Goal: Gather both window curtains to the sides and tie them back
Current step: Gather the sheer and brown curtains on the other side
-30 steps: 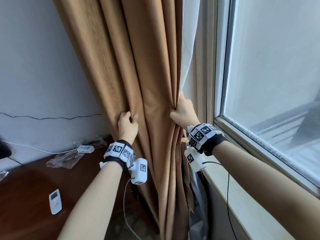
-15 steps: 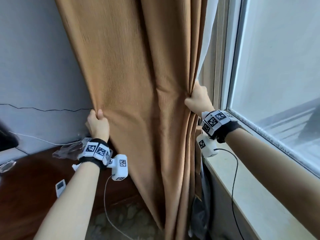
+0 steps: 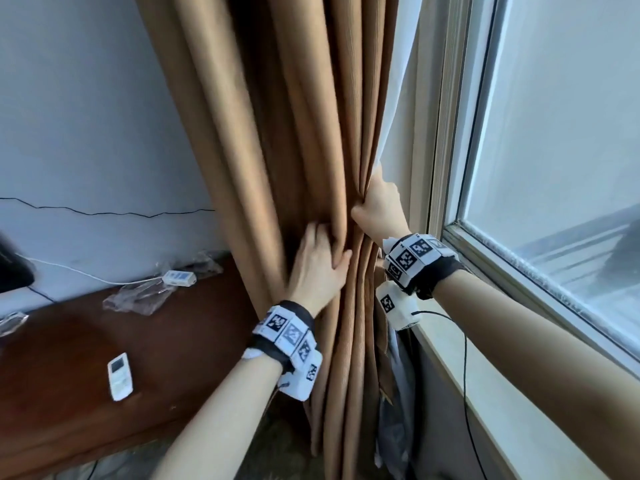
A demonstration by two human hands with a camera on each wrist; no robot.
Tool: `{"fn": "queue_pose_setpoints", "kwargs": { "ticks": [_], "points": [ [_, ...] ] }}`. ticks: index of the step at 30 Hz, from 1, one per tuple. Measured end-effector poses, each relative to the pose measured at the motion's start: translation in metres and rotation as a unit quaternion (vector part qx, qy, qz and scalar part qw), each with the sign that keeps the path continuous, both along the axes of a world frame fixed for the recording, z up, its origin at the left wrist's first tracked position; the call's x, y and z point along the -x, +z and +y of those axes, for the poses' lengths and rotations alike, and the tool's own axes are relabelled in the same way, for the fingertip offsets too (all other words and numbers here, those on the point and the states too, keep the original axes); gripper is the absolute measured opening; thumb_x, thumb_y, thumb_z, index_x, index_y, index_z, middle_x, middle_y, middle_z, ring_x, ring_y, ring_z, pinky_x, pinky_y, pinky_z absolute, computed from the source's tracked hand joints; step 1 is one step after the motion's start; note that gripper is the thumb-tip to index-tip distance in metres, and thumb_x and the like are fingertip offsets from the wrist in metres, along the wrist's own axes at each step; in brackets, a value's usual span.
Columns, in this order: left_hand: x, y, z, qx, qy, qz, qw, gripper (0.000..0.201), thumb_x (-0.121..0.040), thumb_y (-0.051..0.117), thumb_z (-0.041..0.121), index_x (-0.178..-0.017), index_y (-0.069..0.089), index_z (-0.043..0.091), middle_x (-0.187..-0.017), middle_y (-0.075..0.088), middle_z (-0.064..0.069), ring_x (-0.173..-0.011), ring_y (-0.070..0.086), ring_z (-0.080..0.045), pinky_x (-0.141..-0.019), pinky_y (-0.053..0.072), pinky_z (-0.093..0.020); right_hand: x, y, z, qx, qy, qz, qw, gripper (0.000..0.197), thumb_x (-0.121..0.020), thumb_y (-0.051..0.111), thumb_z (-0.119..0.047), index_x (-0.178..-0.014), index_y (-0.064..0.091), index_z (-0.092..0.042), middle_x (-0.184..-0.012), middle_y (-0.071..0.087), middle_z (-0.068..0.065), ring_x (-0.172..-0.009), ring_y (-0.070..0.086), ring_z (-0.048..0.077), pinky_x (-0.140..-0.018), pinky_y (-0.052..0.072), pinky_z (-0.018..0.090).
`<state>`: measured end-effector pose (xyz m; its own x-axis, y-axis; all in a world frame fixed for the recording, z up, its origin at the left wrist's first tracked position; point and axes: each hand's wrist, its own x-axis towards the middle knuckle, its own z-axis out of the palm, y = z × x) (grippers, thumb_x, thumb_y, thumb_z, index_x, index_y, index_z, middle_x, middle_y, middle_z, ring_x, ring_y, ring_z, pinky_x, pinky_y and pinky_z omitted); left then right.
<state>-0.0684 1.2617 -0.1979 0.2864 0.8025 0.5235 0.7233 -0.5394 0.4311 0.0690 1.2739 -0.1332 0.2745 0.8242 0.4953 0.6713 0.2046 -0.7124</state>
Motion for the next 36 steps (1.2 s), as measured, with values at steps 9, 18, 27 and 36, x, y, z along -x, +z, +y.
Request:
{"fn": "queue_pose_setpoints", "kwargs": {
  "ticks": [9, 18, 27, 36],
  "points": [
    [-0.034, -0.008, 0.020, 0.163, -0.016, 0.130, 0.978, 0.064, -0.096, 0.042, 0.035, -0.150, 0.019, 0.009, -0.155, 0.015, -0.010, -0.141, 0.018, -0.029, -0.106, 0.030, -0.058, 0.000, -0.001, -0.012, 0.014, 0.049, 0.049, 0.997, 0.060, -0.078, 0.049, -0.010, -0.135, 0.032, -0.008, -0.103, 0.063, 0.021, -0.098, 0.058, 0.044, -0.077, 0.044, 0.033],
    [-0.031, 0.002, 0.031, 0.207, -0.039, 0.206, 0.956, 0.065, -0.096, 0.039, 0.031, -0.152, 0.010, 0.013, -0.159, 0.006, -0.008, -0.143, 0.017, -0.032, -0.112, 0.020, -0.055, 0.008, -0.006, -0.011, 0.003, 0.054, 0.039, 0.998, 0.079, -0.079, 0.074, -0.031, -0.139, 0.027, -0.009, -0.116, 0.061, 0.008, -0.106, 0.060, 0.031, -0.081, 0.046, 0.030],
    [0.030, 0.009, 0.046, -0.021, -0.092, -0.021, 0.995, 0.035, -0.088, 0.055, 0.010, -0.123, 0.060, 0.011, -0.133, 0.055, -0.007, -0.123, 0.053, -0.025, -0.107, 0.038, -0.030, -0.005, -0.008, 0.005, -0.010, -0.013, -0.011, 1.000, 0.067, -0.071, 0.051, 0.004, -0.135, 0.032, -0.001, -0.088, 0.064, 0.024, -0.083, 0.059, 0.050, -0.072, 0.051, 0.049],
    [0.072, 0.071, 0.035, -0.174, 0.113, -0.325, 0.923, 0.066, -0.076, 0.064, 0.016, -0.135, 0.037, 0.005, -0.136, 0.044, -0.012, -0.124, 0.045, -0.026, -0.108, 0.034, -0.035, -0.003, -0.011, -0.001, -0.011, -0.027, -0.017, 0.999, 0.057, -0.072, 0.049, 0.004, -0.127, 0.036, 0.000, -0.085, 0.061, 0.022, -0.081, 0.057, 0.048, -0.067, 0.047, 0.042]
  ]
}}
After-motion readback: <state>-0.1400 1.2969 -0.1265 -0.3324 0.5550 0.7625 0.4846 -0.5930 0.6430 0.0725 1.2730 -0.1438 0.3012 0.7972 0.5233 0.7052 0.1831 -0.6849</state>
